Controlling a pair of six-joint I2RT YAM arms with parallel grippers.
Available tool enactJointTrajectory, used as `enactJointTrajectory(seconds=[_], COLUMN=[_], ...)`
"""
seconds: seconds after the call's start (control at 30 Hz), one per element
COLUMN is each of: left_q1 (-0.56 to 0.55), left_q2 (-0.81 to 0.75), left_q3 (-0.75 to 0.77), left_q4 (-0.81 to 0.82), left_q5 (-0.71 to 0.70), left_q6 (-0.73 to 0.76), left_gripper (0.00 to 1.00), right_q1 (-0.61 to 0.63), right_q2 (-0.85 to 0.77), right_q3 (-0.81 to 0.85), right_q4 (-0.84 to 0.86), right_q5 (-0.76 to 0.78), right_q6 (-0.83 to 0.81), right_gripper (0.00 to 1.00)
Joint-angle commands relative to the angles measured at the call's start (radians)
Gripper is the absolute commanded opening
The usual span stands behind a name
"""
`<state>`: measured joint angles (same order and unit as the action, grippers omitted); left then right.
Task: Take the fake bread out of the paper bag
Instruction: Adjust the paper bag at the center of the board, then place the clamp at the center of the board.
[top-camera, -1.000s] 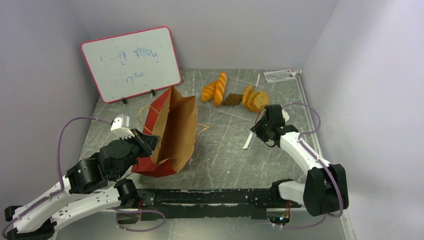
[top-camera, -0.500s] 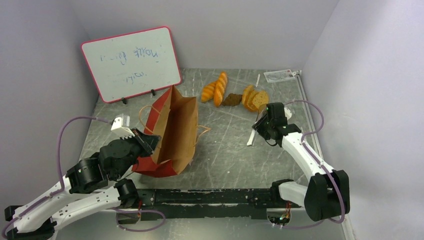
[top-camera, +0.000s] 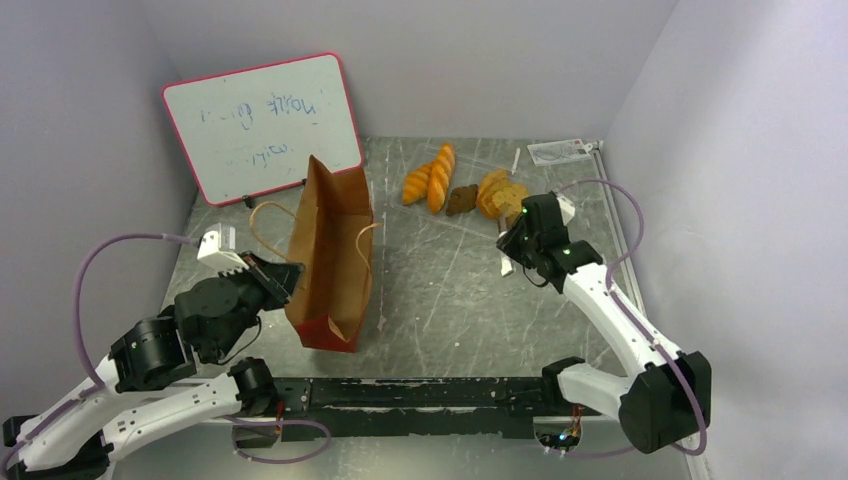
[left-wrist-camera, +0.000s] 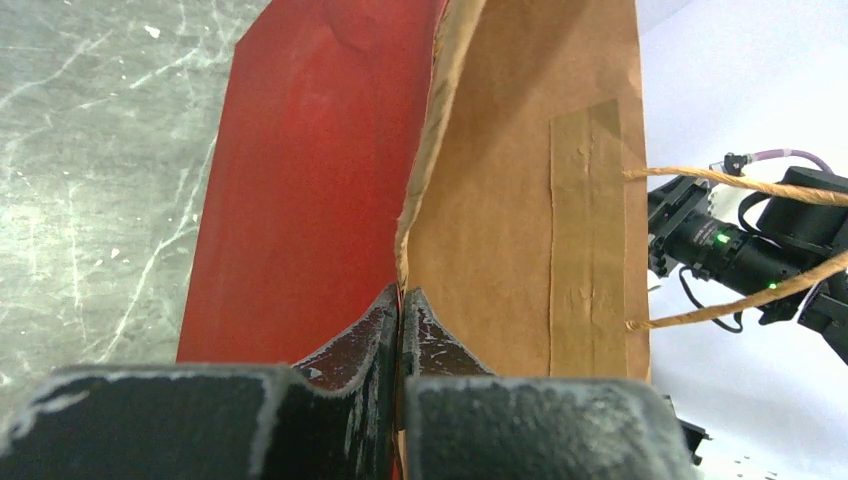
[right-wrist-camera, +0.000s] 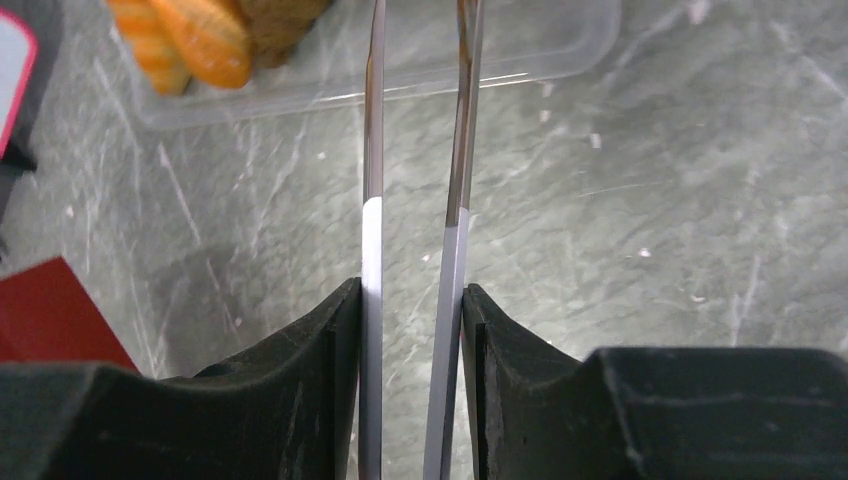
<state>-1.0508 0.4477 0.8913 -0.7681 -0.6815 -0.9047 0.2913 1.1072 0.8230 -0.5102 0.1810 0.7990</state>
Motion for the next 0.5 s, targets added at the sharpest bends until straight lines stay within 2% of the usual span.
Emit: enactJointTrajectory(seconds=[0.0, 0.27, 0.47], left_q1=[-0.002, -0.002, -0.002], left_q2=[-0.031, -0.028, 0.002], left_q3=[0.019, -0.029, -0.069], left_q4=[0.014, 0.124, 0.204], left_q5=[-0.06, -0.056, -0.039], left_q6=[0.032, 0.028, -0.001], left_gripper=[0.07, 0.07, 0.07], right_q1=[0.135, 0.438, 0.569], right_q2=[0.031, 0.112, 0.134], right_q3=[0.089, 0.128, 0.136], right_q4=[-0.012, -0.03, -0.044], right_q5=[0.081, 0.203, 0.284], right_q6=[-0.049, -0.033, -0.02], right_gripper=[0.4, 0.38, 0.38])
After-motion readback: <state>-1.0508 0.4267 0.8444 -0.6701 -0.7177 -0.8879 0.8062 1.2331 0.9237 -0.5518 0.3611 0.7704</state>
